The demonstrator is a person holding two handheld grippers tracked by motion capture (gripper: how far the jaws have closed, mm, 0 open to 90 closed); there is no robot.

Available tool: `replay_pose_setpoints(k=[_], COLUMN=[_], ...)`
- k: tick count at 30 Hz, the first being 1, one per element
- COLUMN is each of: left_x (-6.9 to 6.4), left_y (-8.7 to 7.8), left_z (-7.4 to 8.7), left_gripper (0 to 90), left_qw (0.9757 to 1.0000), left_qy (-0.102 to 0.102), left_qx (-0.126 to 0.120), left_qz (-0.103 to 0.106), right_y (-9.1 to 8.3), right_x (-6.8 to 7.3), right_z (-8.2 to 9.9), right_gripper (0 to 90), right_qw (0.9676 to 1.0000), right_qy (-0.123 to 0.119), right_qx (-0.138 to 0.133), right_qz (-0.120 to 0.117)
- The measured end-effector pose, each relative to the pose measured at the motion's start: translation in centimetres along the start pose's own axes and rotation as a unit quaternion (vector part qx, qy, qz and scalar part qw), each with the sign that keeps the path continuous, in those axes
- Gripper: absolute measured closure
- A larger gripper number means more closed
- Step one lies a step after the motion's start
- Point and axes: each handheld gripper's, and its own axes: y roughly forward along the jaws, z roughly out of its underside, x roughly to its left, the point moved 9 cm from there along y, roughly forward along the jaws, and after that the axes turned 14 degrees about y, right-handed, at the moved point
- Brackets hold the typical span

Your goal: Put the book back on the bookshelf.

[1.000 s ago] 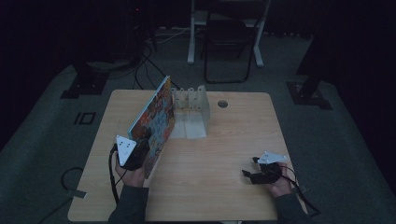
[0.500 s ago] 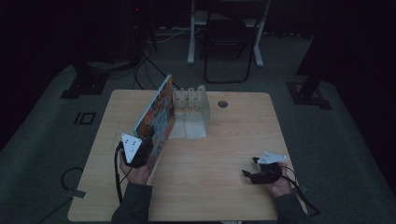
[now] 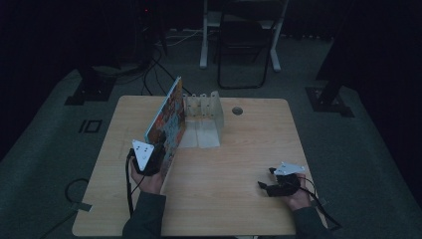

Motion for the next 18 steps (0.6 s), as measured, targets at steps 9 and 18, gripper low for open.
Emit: replay_pose_setpoints(k=[9, 18], left_x=[-0.1, -0.4], left_y=[0.6, 1.4], left_z=[0.0, -0.2], left_gripper=[81.3, 81.3], left_qw=[0.9999, 0.9997], left_qy=[-0.001, 0.000], left_qx=[0.004, 0.004], left_qz=[-0.013, -0.024], right_y=[0.0, 0.0], right_x=[0.0, 0.0], right_z=[0.0, 0.0], right_gripper=[23.2, 23.1], right_qw=[1.0000, 1.0000], right_qy=[0.000, 0.000], right_qx=[0.000, 0.000], right_qz=[0.000, 0.000])
